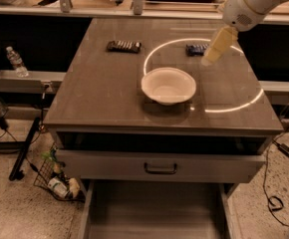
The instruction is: Place rxbar blueberry into middle drawer
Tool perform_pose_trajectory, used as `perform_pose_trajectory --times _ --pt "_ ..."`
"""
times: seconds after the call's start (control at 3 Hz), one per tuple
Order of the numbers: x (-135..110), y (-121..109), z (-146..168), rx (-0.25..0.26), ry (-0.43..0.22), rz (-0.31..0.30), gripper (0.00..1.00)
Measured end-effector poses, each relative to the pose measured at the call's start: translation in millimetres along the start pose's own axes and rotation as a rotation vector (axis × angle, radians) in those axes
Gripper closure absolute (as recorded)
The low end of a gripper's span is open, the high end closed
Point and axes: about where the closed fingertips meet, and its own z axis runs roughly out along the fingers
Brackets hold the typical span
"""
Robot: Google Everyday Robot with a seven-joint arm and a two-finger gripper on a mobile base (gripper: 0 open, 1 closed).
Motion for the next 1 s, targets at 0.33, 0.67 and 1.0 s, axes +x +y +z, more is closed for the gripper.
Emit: perform_pose_trajectory --times 0.33,0.67,1.0 --pt "-10 -39 48 0.032 -0.068 0.097 0.0" --pt "10 -75 96 0.074 -0.098 0.316 0.0" --pt "27 -90 116 0.097 -0.101 0.443 0.0"
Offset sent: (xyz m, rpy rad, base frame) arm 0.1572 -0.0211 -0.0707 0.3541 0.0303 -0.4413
